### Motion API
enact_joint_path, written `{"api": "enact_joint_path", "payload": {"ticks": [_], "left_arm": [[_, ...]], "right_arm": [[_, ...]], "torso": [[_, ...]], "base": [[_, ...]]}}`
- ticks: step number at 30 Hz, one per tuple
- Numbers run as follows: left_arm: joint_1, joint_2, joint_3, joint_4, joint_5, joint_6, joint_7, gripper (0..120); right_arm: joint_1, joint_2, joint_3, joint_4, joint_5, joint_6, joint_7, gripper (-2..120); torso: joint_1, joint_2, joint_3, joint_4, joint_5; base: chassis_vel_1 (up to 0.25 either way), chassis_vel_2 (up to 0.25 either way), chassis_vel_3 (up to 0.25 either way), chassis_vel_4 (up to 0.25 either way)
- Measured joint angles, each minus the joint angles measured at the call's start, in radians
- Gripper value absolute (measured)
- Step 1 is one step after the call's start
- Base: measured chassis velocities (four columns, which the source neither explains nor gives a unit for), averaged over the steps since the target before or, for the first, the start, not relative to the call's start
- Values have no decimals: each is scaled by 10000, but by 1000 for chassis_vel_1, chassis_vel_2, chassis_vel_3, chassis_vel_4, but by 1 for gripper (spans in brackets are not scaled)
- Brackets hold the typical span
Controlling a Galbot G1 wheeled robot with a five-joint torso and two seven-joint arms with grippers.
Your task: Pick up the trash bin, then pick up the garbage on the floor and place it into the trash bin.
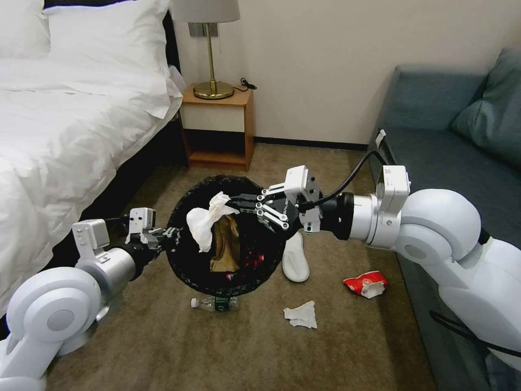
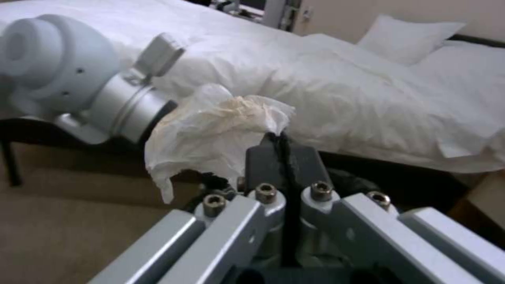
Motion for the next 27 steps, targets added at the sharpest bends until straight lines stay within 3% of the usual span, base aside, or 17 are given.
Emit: {"api": "enact_joint_path", "payload": {"ticks": [3,4,7,10,15,17,27], "left_arm": [[21,-13,-10,-9,0,0,0,3],[63,-18,-27,-54,1,0,1,3],[110,-18,-41,-120,0,0,4,3],[165,-18,-59,-212,-11,0,4,3],[168,-17,-29,-276,-44,0,-3,3],[159,-13,47,-329,-110,0,-36,3],[214,4,96,-422,-793,0,-562,3]], "right_arm": [[12,31,-33,18,-4,16,216,7],[50,77,-58,28,0,25,511,15],[78,79,-2,27,2,21,628,23],[71,1,212,29,2,5,706,39],[49,-52,349,127,32,-10,834,51],[46,-34,403,189,78,-30,978,65],[-218,-184,743,398,212,-69,1033,96]], "torso": [[0,-1,0,0,0],[0,0,0,1,-1],[0,-1,0,1,0],[-1,0,0,1,0],[-1,0,0,1,0],[-2,0,0,1,0],[-1,0,1,0,1]], "base": [[0,0,0,0],[0,0,0,0],[0,0,0,0],[0,0,0,0],[0,0,0,0],[0,0,0,0],[0,0,0,0]]}}
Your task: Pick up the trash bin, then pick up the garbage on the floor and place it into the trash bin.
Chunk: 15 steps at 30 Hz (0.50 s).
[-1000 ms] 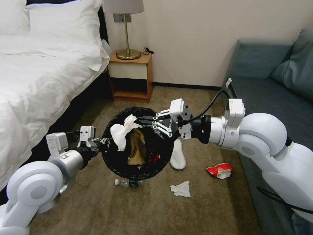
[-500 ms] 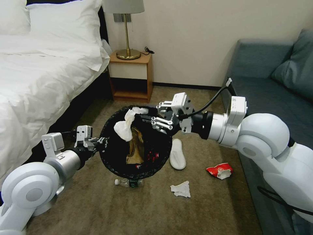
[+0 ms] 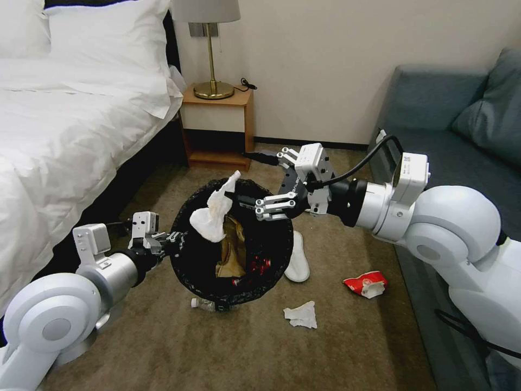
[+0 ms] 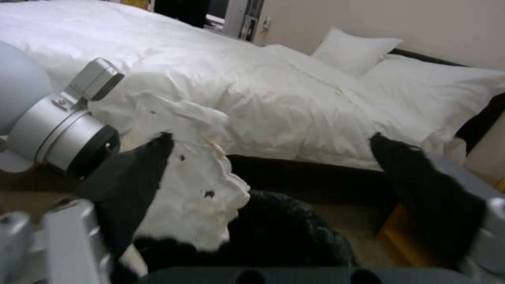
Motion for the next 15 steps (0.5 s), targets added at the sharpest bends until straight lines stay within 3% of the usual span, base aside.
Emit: {"api": "enact_joint_path", "payload": {"ticks": [4,15], "left_arm": [[-117,-44,88,-58,-1051,0,-1022,3],[-158,-28,111,-94,-1191,-1,-1104,3]], "right_arm": [[-46,-16,95,77,308,43,228,108],[-289,-351,545,157,737,-36,336,114]], "torso": [[0,0,0,0,-1],[0,0,0,0,0]], "base": [[0,0,0,0],[0,0,0,0]]}}
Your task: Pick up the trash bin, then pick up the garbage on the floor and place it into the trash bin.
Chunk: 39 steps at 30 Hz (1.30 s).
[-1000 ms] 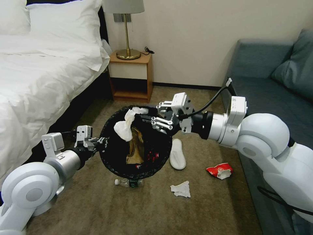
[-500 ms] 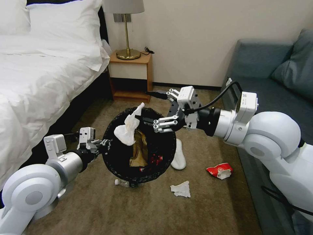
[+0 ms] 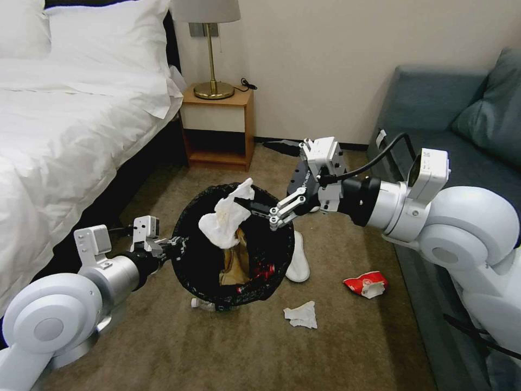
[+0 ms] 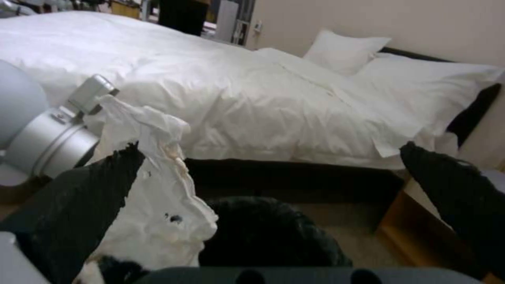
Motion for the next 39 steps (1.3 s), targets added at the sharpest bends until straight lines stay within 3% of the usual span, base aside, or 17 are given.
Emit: {"api": "enact_joint_path", "payload": {"ticks": [7,11,18,20,21,26,33,39], "left_arm": [[40,18,112,-121,-311,0,-345,3],[119,46,147,-168,-358,0,-462,3],[219,83,126,-335,-499,0,-577,3],[246,78,150,-385,-576,0,-721,3],[276,40,207,-414,-623,0,-832,3],[244,4,326,-421,-622,0,-848,3],[165,-79,468,-347,-452,0,-737,3],[151,-270,497,-183,-163,0,-557,3]], "right_arm": [[-285,-206,271,13,73,-273,-65,108],[-893,-407,189,418,1224,-1130,1557,101],[-1917,-755,568,987,1713,-1775,2655,100],[-2027,-768,621,1180,2205,-2083,3134,100],[-2068,-762,629,1394,3141,-2303,3910,100],[-2172,-740,494,1511,4193,-2347,4948,100],[-2221,-666,580,1397,4221,-2348,5114,100],[-1931,-680,1068,1446,3259,-1749,4161,100]], "torso": [[0,0,0,1,-1],[0,0,0,1,0],[1,0,0,-1,0],[1,0,-1,-1,0],[2,0,-1,1,-2],[1,0,0,1,-1],[1,0,0,1,0],[2,0,1,1,-1]], "base": [[0,0,0,0],[0,0,0,0],[0,0,0,0],[0,0,0,0],[0,0,0,0],[0,0,0,0],[0,0,0,0],[0,0,0,0]]}}
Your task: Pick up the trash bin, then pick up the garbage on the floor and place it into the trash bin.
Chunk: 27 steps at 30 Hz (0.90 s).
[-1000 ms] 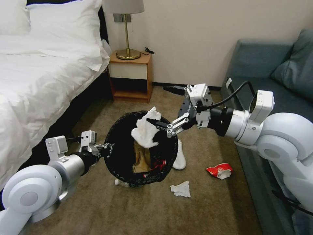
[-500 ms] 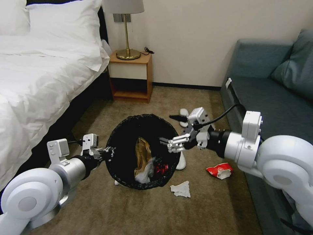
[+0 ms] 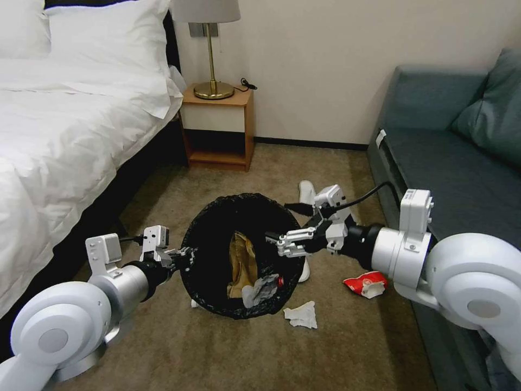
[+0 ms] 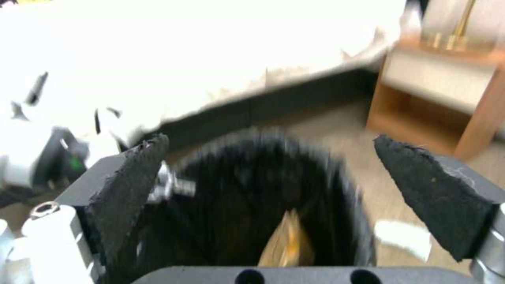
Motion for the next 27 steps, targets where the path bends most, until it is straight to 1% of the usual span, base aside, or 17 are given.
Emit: {"api": "enact_joint_path", "payload": {"ticks": [1,2,6,8,9,13,15,17,19,21,22,23,25,27], "left_arm": [[0,-25,-9,18,24,0,29,3],[9,-71,-42,57,71,0,72,3],[89,-106,-158,85,158,0,114,3],[298,-172,-407,59,233,0,132,3],[353,-250,-561,60,236,1,130,3],[264,-403,-697,158,227,1,68,3],[136,-485,-833,194,202,1,33,3],[115,-487,-872,194,181,0,32,3],[105,-442,-1037,169,116,0,33,3],[107,-428,-1068,161,108,0,34,3],[105,-390,-1148,138,53,0,40,3],[105,-390,-1148,138,53,0,40,3],[41,-305,-1258,137,-13,0,50,3],[16,-278,-1287,137,-30,0,57,3]], "right_arm": [[59,-7,66,59,-42,92,-53,100],[178,-51,245,211,-169,371,-114,100],[362,-102,492,413,-305,531,-116,100],[634,29,599,378,-320,582,-47,100],[723,122,672,262,-473,613,-4,100],[638,144,932,189,-711,623,44,100],[146,44,1387,176,-799,536,148,100],[-32,14,1527,143,-813,487,230,100],[-822,38,1937,-215,-855,325,479,100],[-981,68,1981,-303,-923,308,488,100],[-1463,157,2083,-560,-1269,301,443,100],[-1463,157,2083,-560,-1269,301,443,100],[-2546,434,2365,-998,-2173,438,75,100],[-2773,508,2439,-1063,-2286,485,19,100]], "torso": [[-1,0,0,0,-1],[-1,0,-1,0,0],[0,0,0,-3,0],[0,0,-1,-1,-1],[-1,0,0,5,1],[-1,0,0,6,-3],[-1,0,0,-1,2],[-1,0,0,-3,3],[0,0,0,-1,1],[0,0,0,0,3],[-1,0,-1,0,-1],[-1,0,-1,0,-1],[-1,0,0,0,3],[-1,0,-1,0,1]], "base": [[0,0,0,0],[0,0,0,0],[0,0,0,0],[0,0,0,0],[0,0,0,0],[0,0,0,0],[0,0,0,0],[0,0,0,0],[0,0,0,0],[0,0,0,0],[0,0,0,0],[0,0,0,0],[0,0,0,0],[0,0,0,0]]}}
